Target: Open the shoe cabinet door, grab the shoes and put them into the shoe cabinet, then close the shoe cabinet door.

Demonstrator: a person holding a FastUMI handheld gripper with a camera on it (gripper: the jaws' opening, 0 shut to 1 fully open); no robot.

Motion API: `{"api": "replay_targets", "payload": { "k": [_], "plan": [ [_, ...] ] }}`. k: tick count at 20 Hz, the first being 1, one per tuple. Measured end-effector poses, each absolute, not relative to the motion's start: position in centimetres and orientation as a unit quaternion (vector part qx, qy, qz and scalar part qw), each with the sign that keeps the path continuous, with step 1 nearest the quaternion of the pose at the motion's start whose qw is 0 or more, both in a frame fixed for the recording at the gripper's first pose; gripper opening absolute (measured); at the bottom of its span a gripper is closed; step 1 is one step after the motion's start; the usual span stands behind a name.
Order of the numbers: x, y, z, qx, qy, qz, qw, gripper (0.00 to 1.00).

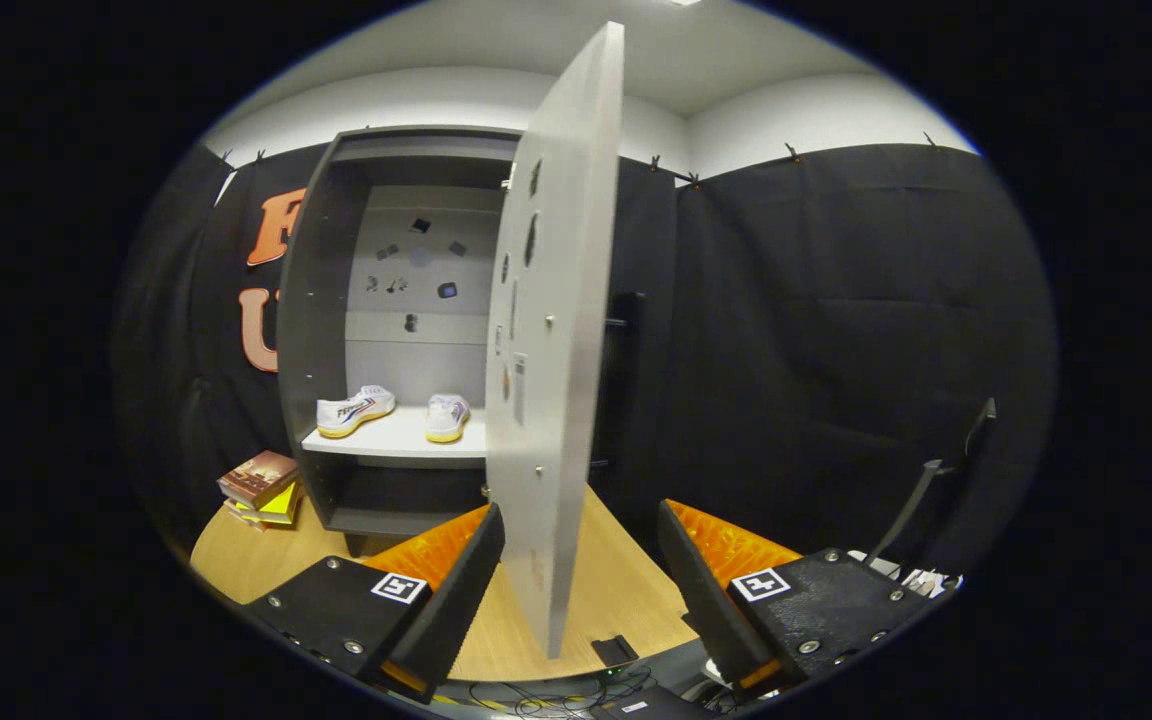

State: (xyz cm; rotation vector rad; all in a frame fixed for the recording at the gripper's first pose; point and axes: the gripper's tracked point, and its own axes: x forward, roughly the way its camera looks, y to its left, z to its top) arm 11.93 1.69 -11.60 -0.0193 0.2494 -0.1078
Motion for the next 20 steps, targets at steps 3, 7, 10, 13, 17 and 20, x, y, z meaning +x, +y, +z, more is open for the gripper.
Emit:
{"api": "replay_targets", "payload": {
  "k": [3,7,10,13,17,20],
  "plan": [
    [12.2,0.5,-12.1,0.002,0.128,-0.045,0.991,0.95],
    [13.0,-2.0,-12.4,-0.011,0.126,-0.052,0.991,0.94],
    [13.4,-1.0,-12.7,0.015,0.131,-0.039,0.991,0.95],
    [13.4,0.5,-13.7,0.007,0.137,-0.015,0.990,0.93],
    [13.2,2.3,-13.4,0.035,0.132,0.009,0.991,0.88],
    [12.8,4.5,-13.7,0.065,0.128,0.040,0.989,0.85]
  ]
}}
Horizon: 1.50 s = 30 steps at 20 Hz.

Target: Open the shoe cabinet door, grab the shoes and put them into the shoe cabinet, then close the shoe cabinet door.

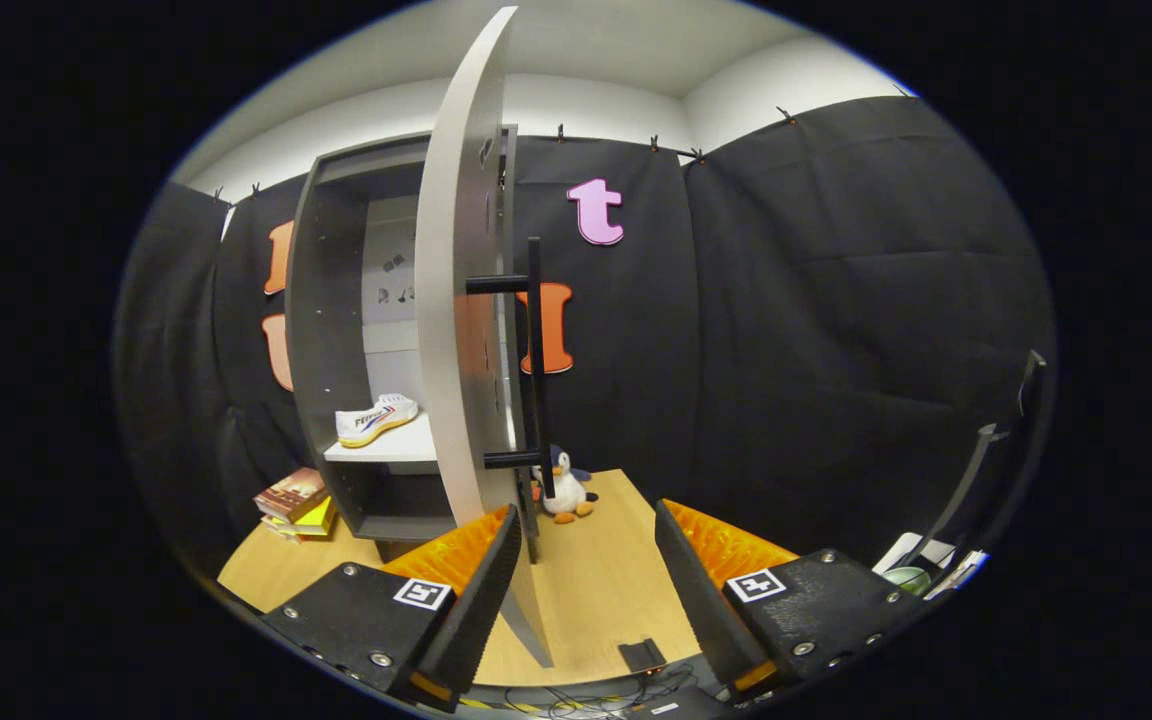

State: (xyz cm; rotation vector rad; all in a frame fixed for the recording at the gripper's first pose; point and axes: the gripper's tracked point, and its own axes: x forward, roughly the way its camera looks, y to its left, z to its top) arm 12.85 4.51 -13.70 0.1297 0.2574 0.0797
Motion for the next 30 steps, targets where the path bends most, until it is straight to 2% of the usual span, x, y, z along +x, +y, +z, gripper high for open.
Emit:
{"api": "replay_targets", "payload": {
  "k": [8,23,30],
  "plan": [
    [12.9,13.1,-13.3,0.082,0.122,0.159,0.976,0.85],
    [18.0,28.8,-12.7,0.092,0.116,0.260,0.954,0.87],
    [22.5,36.1,-12.6,0.081,0.099,0.255,0.959,0.87]
  ]
}}
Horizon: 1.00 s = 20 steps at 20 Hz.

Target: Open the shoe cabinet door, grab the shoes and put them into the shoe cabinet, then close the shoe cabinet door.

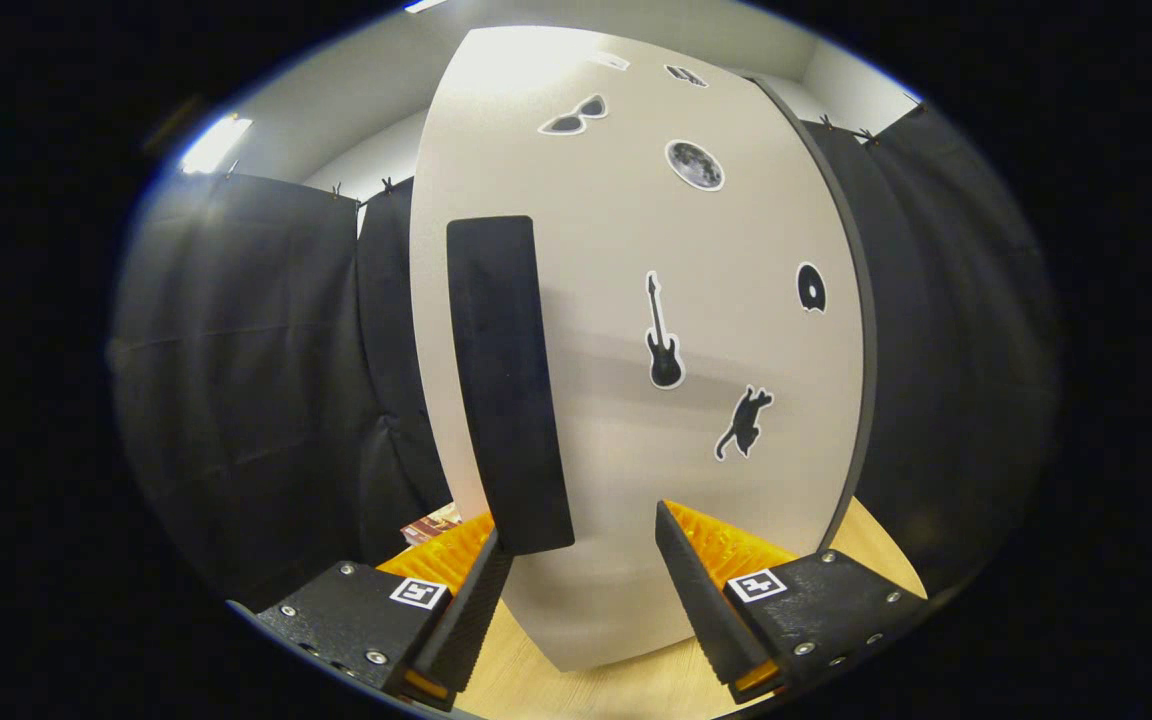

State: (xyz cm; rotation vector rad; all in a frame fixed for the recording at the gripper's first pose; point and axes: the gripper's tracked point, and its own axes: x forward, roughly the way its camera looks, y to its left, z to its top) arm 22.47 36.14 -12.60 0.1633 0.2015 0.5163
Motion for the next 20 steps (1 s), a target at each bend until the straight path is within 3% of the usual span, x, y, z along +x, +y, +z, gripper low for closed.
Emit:
{"api": "replay_targets", "payload": {
  "k": [20],
  "plan": [
    [30.1,44.7,-12.6,0.036,0.103,0.154,0.982,0.87]
  ]
}}
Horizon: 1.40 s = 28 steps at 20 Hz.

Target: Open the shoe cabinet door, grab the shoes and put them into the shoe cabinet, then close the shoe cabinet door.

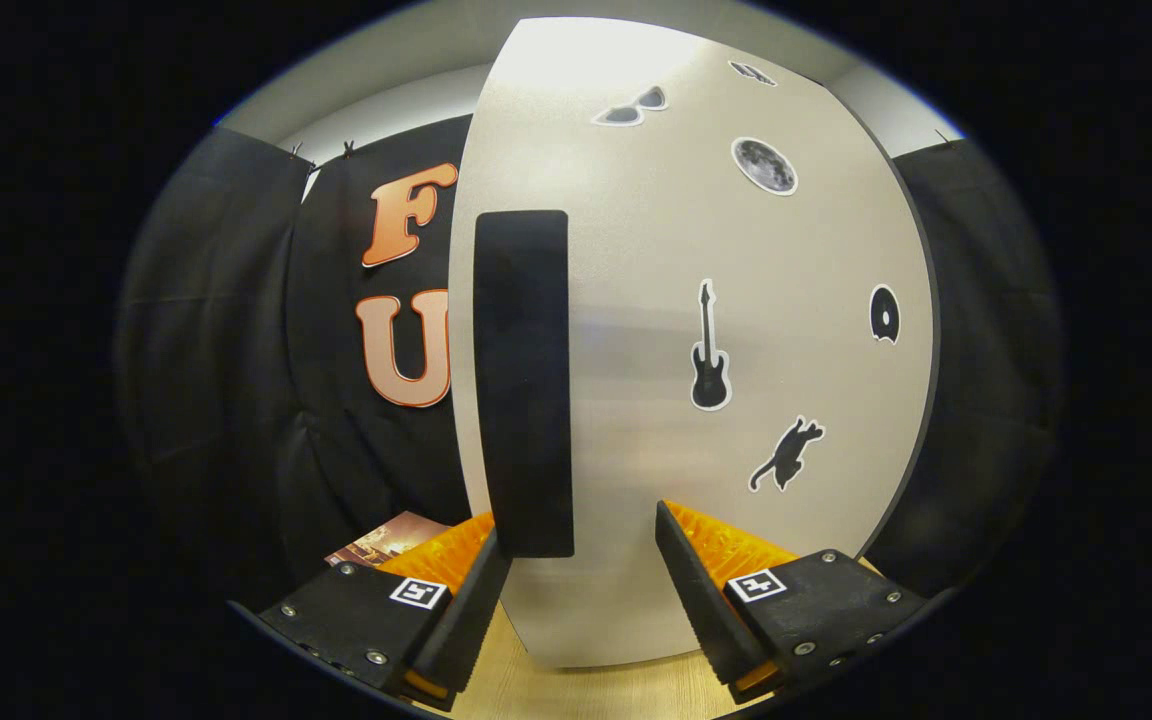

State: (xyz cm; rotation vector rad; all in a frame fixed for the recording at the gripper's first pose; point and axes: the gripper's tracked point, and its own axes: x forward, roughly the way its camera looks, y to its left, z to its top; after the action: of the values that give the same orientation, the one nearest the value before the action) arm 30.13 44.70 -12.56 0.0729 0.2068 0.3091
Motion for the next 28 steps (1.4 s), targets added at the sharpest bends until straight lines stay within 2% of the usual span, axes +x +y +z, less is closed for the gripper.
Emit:
{"api": "replay_targets", "payload": {
  "k": [6,9,17,24,28],
  "plan": [
    [31.8,45.6,-12.3,0.015,0.113,0.141,0.984,0.87],
    [31.2,45.2,-11.3,0.001,0.129,0.140,0.982,0.92],
    [22.9,40.9,-2.8,0.015,0.104,0.167,0.980,0.93],
    [16.7,33.1,6.9,-0.023,0.036,0.101,0.994,0.93],
    [13.4,30.1,9.2,-0.023,0.015,0.074,0.997,0.93]
  ]
}}
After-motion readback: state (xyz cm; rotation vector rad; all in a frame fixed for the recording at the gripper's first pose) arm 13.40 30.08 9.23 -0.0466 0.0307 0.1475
